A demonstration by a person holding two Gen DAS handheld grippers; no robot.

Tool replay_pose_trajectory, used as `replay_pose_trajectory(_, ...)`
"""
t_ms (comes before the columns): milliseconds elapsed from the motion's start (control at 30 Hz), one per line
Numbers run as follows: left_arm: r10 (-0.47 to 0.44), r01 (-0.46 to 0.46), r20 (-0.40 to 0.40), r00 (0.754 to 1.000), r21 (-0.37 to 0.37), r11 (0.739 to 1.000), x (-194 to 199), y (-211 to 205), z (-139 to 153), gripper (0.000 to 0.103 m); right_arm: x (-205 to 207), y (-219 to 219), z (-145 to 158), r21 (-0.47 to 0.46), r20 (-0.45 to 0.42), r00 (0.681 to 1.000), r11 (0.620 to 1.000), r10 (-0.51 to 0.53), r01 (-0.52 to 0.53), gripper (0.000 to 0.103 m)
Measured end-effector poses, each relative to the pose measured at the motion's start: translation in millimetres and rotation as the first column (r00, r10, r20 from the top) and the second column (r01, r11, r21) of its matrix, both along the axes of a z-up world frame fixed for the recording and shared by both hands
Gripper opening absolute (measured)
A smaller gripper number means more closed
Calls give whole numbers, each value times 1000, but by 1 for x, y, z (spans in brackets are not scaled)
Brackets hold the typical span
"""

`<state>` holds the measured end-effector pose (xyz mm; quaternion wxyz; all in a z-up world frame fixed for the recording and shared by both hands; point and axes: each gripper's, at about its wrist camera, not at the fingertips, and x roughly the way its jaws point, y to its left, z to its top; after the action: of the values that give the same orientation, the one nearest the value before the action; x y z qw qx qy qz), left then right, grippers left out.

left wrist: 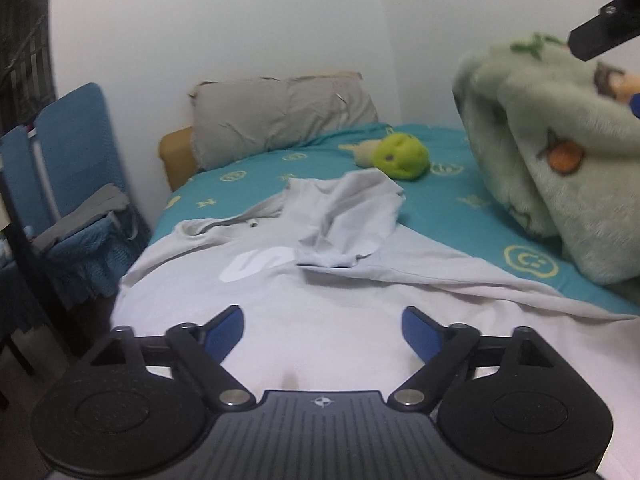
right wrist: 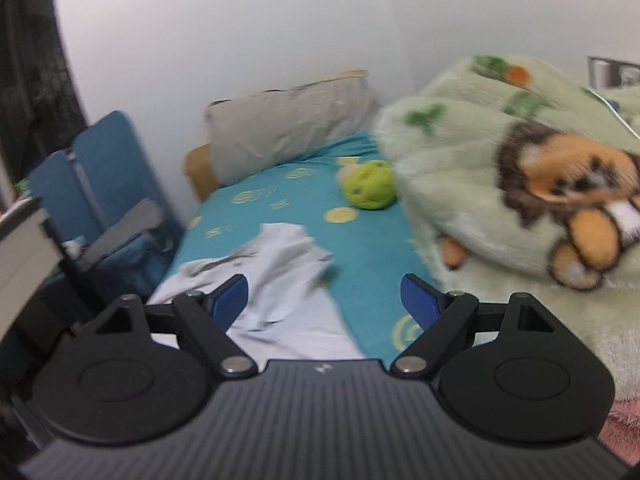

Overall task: Fold clothes
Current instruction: 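Fold the sleeve across the shirt body and open the right gripper, then grasp the other sleeve with the left gripper, fold it over the body, release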

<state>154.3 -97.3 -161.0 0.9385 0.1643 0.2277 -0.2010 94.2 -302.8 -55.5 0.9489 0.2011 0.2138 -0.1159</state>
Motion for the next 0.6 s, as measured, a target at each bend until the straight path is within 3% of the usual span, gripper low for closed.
replay_pose_trajectory(67, -26, 26, 5, 1000, 32, 999, 28, -20, -5, 76, 7, -11, -12, 33, -18, 1000, 999, 2, -1, 85)
replay_pose_trajectory(267, -128, 113, 87, 988, 161, 980, 115, -95, -12, 76, 25, -29, -29, 59, -8, 1000, 998, 8, -8, 85)
replay_pose_trajectory(400, -178, 161, 53, 983, 242, 957, 164, -141, -25, 77, 37, -41, -32, 45, 37, 999, 999, 13, -14, 85)
replay_pose_trajectory(500, -174, 146, 55, 983, 337, 930, 189, -162, -45, 74, 45, -50, -37, 41, 51, 999, 999, -5, 3, 85)
replay_pose_trajectory(533, -167, 141, 48, 985, 347, 927, 194, -162, -49, 60, 49, -53, -41, 46, 38, 999, 999, -9, 7, 85)
replay_pose_trajectory(567, -160, 136, 40, 986, 355, 925, 200, -162, -53, 35, 53, -55, -44, 52, 26, 1000, 999, -13, 11, 85)
replay_pose_trajectory(600, -142, 132, 12, 990, 295, 946, 206, -156, -49, 22, 56, -58, -48, 57, 13, 1000, 998, -16, 15, 85)
